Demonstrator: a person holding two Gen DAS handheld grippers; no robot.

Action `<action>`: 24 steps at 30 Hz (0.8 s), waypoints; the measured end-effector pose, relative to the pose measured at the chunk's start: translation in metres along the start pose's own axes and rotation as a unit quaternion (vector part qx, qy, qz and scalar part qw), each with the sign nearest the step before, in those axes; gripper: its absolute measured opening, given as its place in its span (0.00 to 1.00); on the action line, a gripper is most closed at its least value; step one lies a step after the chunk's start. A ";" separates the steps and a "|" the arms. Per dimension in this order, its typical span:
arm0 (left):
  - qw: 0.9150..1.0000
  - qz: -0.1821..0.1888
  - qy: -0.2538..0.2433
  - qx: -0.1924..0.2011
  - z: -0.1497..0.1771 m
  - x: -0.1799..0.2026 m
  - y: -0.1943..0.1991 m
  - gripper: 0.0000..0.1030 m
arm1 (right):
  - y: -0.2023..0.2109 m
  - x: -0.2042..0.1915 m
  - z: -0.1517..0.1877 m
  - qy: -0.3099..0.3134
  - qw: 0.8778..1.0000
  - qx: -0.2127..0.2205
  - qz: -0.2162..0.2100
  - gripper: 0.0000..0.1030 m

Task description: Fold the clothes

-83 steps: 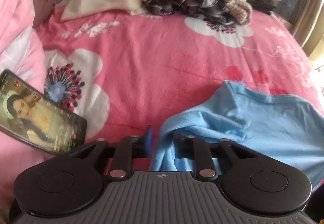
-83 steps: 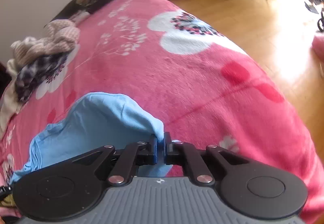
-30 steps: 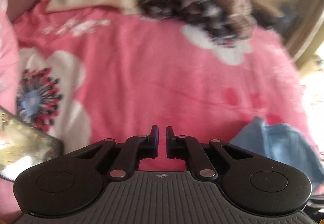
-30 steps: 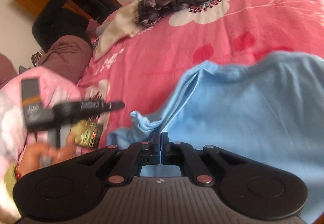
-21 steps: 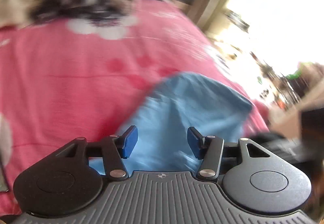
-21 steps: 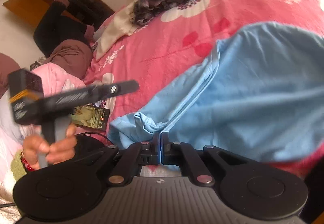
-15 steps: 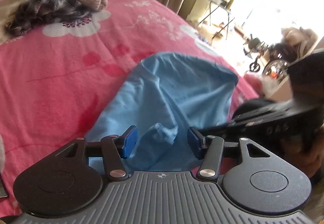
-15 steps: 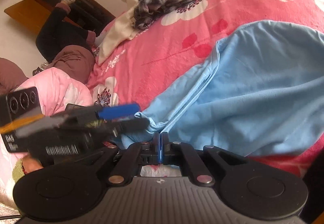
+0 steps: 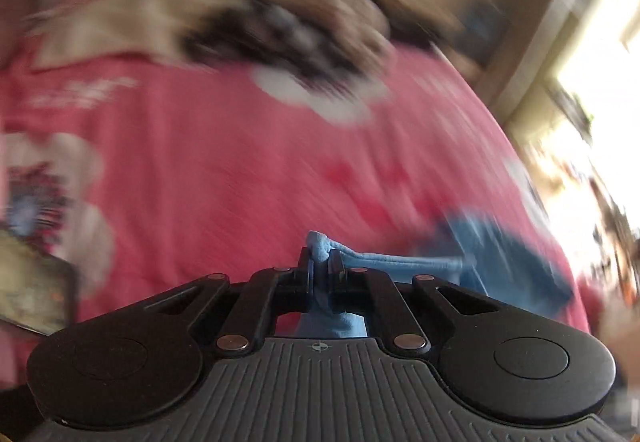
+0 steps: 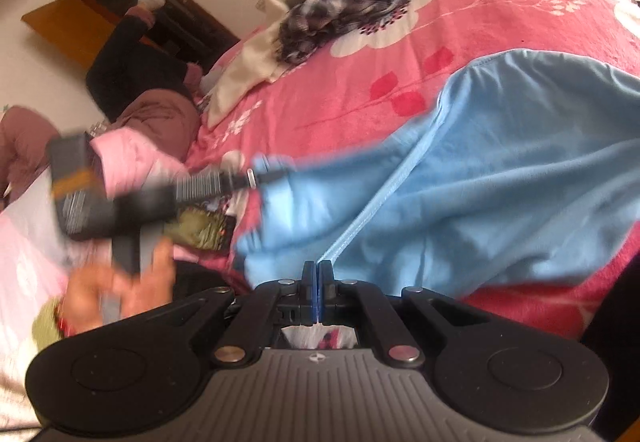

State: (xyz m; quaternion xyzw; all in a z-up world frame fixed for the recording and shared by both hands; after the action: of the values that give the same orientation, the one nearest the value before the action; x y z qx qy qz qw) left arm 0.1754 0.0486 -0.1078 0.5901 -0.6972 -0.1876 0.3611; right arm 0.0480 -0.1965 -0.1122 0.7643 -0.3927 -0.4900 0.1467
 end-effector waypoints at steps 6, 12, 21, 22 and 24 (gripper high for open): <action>0.993 -0.088 0.055 0.061 -0.037 -0.045 0.006 0.04 | 0.023 -0.029 0.042 0.028 0.998 -0.058 -0.021 0.00; 0.991 -0.121 0.029 0.038 -0.025 -0.054 -0.011 0.06 | 0.020 -0.040 0.080 0.075 0.983 -0.167 0.023 0.04; 0.991 -0.127 -0.025 0.037 -0.014 -0.048 -0.017 0.32 | 0.034 -0.031 -0.017 0.171 0.976 -0.058 0.122 0.38; 0.991 -0.128 -0.025 0.037 -0.014 -0.048 -0.018 0.33 | 0.026 -0.027 -0.032 0.173 0.975 -0.044 0.134 0.38; 0.991 -0.130 -0.022 0.033 -0.015 -0.051 -0.021 0.33 | 0.006 -0.016 -0.060 0.175 0.972 -0.021 0.154 0.38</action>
State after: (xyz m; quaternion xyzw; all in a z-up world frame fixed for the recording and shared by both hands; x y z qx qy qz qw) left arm 0.2027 0.0946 -0.1270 0.6831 -0.6283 -0.2229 0.2983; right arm 0.0940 -0.1978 -0.0694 0.7654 -0.4632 -0.3283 0.3029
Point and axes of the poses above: each gripper's, at about its wrist camera, not at the fingertips, and y roughly against the way its jaws point, x to its right, z to its underside, the point moved 7 cm from there along -y, roughly the way its jaws point, and after that the axes turned 3 degrees about x, right-handed, at the moved point
